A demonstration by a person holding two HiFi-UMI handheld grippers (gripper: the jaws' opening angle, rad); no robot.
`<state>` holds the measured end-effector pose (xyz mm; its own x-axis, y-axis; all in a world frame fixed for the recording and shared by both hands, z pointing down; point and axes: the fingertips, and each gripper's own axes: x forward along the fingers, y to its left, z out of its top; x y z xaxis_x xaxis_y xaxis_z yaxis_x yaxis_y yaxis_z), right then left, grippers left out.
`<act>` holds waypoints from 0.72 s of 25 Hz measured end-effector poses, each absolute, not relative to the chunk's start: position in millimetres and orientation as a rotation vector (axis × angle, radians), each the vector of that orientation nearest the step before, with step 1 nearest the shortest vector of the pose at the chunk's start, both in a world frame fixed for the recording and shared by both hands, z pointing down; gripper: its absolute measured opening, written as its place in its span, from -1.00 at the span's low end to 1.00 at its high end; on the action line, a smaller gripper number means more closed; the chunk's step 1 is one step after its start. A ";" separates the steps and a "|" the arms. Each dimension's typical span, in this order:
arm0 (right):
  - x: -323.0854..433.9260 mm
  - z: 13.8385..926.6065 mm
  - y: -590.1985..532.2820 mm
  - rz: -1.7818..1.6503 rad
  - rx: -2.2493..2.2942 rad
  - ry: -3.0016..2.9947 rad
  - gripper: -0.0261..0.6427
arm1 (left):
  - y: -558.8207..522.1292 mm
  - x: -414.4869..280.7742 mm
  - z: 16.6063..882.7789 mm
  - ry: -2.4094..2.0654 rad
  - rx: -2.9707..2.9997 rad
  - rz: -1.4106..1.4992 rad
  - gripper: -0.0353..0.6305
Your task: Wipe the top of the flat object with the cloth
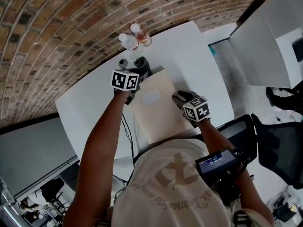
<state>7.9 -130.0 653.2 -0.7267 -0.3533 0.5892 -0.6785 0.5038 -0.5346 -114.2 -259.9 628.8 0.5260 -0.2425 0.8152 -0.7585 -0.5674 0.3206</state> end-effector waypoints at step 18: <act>7.6 651.3 -129.5 1.068 0.896 -2.318 -0.43 | -216.8 -241.2 625.5 -1.060 1.961 0.945 -0.60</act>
<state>7.6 -129.5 651.3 -0.6969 -0.3743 0.6117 -0.7083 0.4934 -0.5049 -241.2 -216.8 625.5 0.3976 -0.3636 0.8424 -0.8785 -0.4157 0.2353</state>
